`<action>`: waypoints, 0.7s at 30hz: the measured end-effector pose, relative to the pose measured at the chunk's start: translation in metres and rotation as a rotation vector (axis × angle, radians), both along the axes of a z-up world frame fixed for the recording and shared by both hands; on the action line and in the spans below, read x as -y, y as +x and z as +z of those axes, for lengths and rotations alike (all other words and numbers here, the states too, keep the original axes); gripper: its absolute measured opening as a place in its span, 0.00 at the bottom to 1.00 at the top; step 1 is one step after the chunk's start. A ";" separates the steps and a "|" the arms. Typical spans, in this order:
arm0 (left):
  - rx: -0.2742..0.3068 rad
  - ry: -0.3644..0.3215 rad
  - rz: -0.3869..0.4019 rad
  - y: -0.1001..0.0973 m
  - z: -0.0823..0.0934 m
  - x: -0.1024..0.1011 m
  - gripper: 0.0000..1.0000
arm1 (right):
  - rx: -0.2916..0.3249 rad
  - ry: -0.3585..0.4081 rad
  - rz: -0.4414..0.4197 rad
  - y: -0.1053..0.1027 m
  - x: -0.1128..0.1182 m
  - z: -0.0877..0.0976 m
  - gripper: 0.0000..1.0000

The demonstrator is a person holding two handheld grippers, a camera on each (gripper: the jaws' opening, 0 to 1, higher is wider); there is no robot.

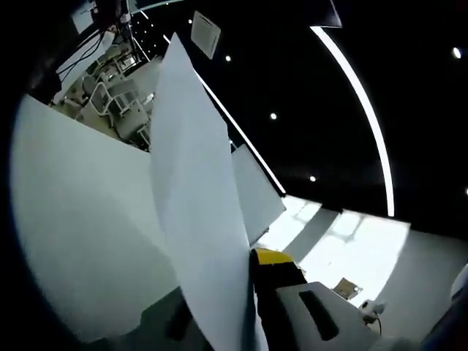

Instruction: Organize the stack of printing papers by aligning and flattening the scattered papers on the table

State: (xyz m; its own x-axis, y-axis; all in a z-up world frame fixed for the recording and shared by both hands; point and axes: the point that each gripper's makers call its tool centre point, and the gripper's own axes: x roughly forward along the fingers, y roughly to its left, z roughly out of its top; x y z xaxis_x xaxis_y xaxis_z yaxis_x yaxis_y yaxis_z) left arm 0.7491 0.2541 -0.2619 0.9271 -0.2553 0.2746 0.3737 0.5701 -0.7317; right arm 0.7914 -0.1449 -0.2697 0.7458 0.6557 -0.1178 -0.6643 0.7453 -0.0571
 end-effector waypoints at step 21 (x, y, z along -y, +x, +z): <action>0.001 0.006 0.001 0.001 0.000 0.000 0.06 | -0.053 0.044 -0.035 0.006 0.002 -0.011 0.86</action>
